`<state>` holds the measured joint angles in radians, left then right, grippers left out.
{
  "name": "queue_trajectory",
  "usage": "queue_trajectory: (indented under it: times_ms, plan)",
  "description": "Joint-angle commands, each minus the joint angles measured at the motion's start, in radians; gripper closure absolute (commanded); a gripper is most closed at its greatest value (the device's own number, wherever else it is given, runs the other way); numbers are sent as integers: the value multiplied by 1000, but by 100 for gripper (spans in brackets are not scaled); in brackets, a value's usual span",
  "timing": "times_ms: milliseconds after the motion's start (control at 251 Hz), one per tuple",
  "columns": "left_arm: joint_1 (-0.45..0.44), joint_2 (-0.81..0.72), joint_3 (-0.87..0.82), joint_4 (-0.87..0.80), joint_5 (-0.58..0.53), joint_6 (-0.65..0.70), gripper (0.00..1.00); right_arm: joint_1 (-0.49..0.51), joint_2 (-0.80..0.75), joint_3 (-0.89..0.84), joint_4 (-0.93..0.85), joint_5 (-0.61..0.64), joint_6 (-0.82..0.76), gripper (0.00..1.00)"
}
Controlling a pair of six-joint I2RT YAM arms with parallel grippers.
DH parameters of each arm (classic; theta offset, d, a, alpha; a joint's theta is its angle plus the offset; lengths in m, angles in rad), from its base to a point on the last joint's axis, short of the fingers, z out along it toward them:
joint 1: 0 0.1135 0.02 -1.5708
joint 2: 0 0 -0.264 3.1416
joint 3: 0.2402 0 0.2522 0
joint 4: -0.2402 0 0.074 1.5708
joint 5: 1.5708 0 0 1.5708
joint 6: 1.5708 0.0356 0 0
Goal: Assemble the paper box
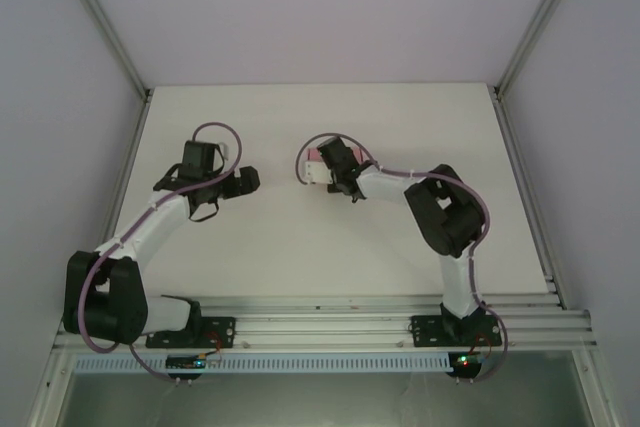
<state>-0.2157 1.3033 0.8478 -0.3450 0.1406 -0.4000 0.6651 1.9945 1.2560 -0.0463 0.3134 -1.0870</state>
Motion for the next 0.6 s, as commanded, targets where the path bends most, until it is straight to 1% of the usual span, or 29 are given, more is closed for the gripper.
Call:
queue_trajectory:
  times_ms: [0,68,180,247,323,371,455,523,595]
  plan:
    - [7,-3,2,-4,-12,23,0,4,-91,-13,-166,-108,53,8]
    - [5,-5,2,-3,-12,25,1,10,-128,1,-255,-169,66,1]
    - [6,-9,3,0,-15,35,1,22,-172,41,-396,-212,106,1]
    - [6,-16,4,7,-25,41,0,24,-206,59,-464,-221,175,1]
    - [6,-29,0,26,-36,49,0,19,-262,76,-537,-271,238,1]
    - [6,-38,3,37,-40,55,0,10,-305,75,-541,-290,289,1]
    - [6,-56,5,57,-78,64,0,-20,-394,51,-475,-282,412,1]
    - [7,-73,-5,87,-152,74,0,-76,-463,35,-437,-285,528,1]
    - [8,-96,-35,153,-264,89,0,-154,-529,12,-400,-292,668,1]
